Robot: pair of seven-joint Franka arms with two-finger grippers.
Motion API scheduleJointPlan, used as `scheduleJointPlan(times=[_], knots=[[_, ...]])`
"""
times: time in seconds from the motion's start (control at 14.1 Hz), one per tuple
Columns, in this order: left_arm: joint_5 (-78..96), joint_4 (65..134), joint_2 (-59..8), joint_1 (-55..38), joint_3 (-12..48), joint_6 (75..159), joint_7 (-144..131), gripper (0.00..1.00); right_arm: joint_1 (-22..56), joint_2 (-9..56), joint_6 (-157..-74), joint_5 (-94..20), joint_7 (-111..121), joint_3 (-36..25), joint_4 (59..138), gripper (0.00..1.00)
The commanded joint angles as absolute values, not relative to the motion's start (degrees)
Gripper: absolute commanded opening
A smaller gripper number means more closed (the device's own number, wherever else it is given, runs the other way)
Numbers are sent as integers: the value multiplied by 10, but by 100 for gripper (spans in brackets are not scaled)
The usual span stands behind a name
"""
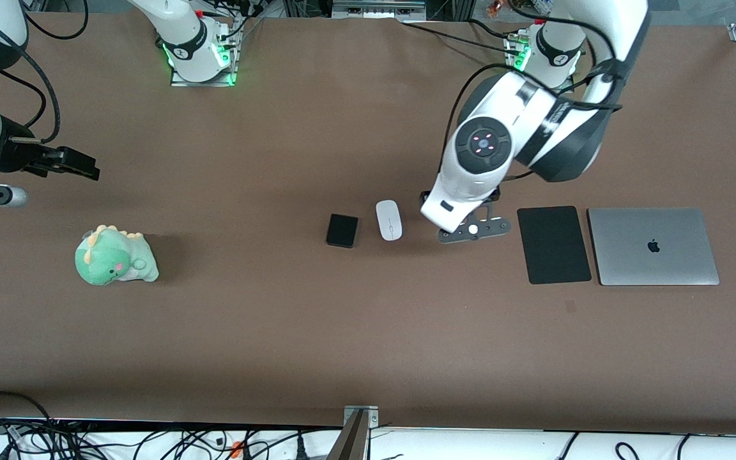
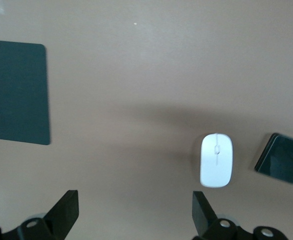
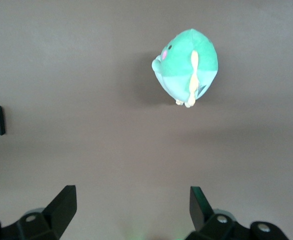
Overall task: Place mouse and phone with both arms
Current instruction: 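Lower the left gripper over the white mouse and close on it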
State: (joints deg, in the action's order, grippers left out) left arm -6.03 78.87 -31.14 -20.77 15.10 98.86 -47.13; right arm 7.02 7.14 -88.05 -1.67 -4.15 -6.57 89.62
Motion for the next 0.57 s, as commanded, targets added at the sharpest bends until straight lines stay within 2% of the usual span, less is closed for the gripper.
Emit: scheduleJointPlan(times=[0.0,0.5], knots=[[-76,760,-353,-235,142,1019,-520,100,70,76,-854,-18,-45,-65,892,100],[-77,739,-420,-286,140,1081,-599,100,70,98,-855,-18,-45,-64,899,100]])
